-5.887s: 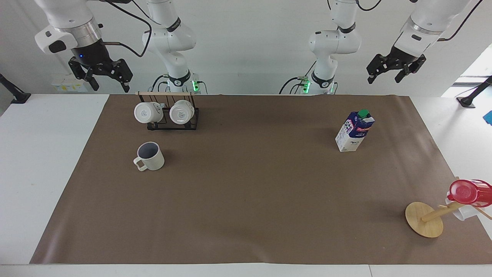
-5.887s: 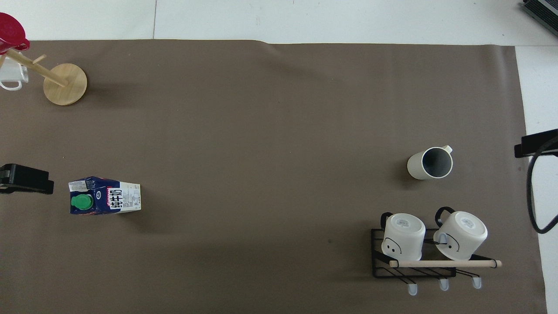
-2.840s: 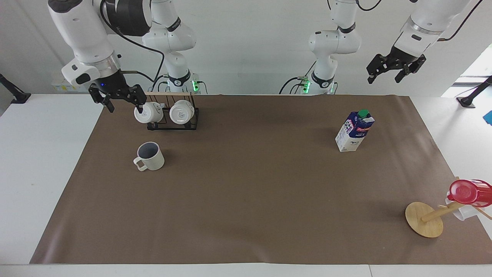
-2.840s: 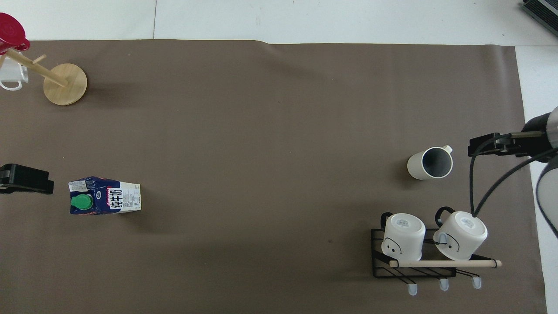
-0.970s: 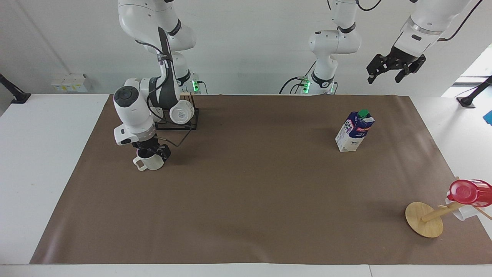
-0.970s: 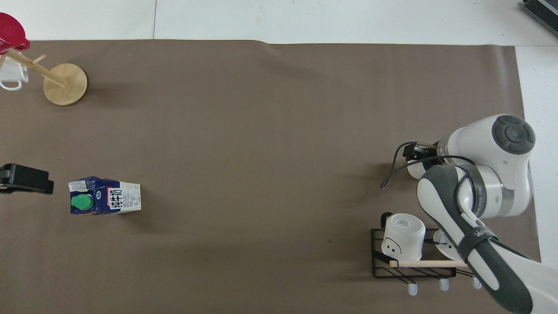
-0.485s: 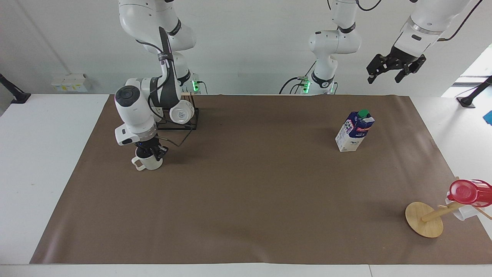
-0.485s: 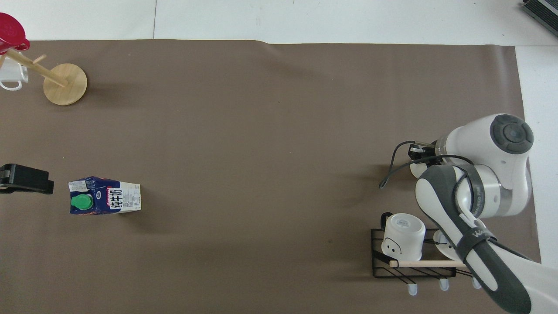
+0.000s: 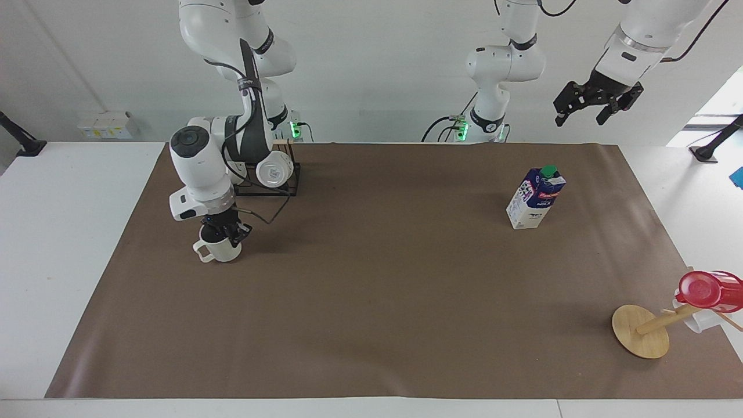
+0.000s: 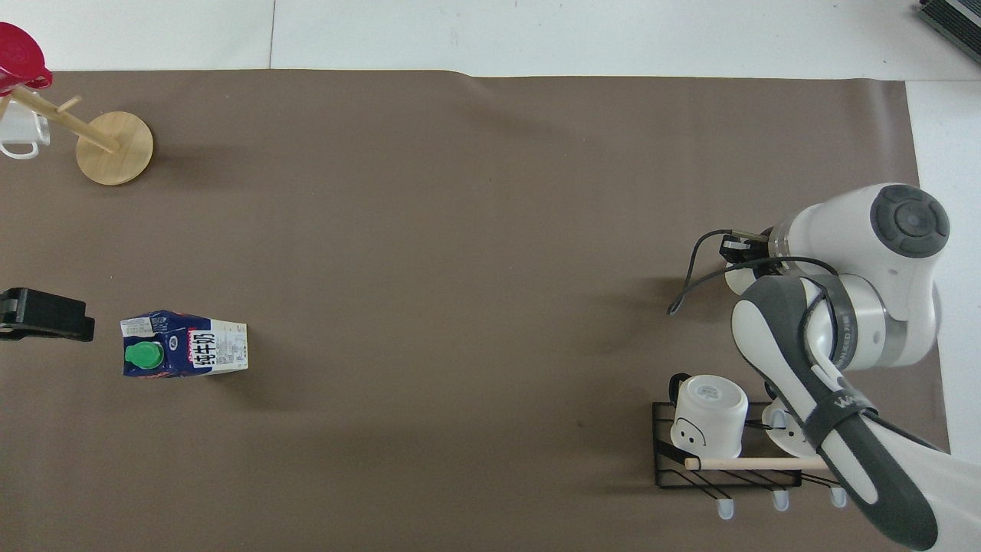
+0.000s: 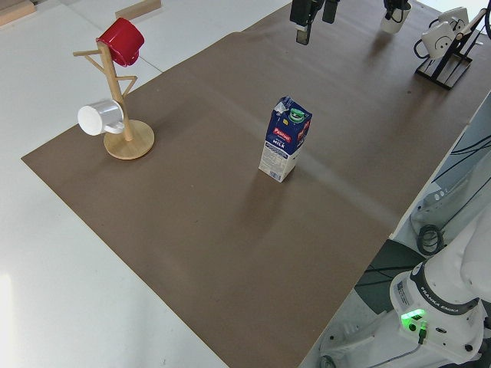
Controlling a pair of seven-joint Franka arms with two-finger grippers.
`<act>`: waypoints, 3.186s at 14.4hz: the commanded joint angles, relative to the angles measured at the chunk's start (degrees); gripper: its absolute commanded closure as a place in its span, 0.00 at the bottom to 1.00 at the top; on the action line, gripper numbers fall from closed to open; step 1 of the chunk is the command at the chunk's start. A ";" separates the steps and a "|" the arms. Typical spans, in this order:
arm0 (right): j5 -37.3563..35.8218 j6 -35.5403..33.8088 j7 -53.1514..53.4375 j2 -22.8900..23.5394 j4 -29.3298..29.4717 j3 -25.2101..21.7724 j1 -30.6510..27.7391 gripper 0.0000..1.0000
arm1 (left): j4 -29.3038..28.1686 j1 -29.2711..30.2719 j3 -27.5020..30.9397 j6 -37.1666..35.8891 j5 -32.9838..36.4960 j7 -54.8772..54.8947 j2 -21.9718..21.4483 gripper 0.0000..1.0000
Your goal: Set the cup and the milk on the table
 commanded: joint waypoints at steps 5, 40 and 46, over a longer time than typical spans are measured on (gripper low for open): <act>-0.44 -9.65 7.41 1.12 10.86 0.22 5.71 1.00 | 0.81 0.28 0.01 -0.88 -0.41 -0.38 -0.12 0.00; 0.61 -1.85 36.69 15.98 19.58 0.49 33.40 1.00 | -9.70 0.55 -0.16 8.84 -0.59 0.32 -4.15 0.00; 0.70 -1.14 36.33 15.89 18.44 0.57 33.31 1.00 | -28.26 0.55 -0.25 26.08 -0.50 0.76 -7.50 0.00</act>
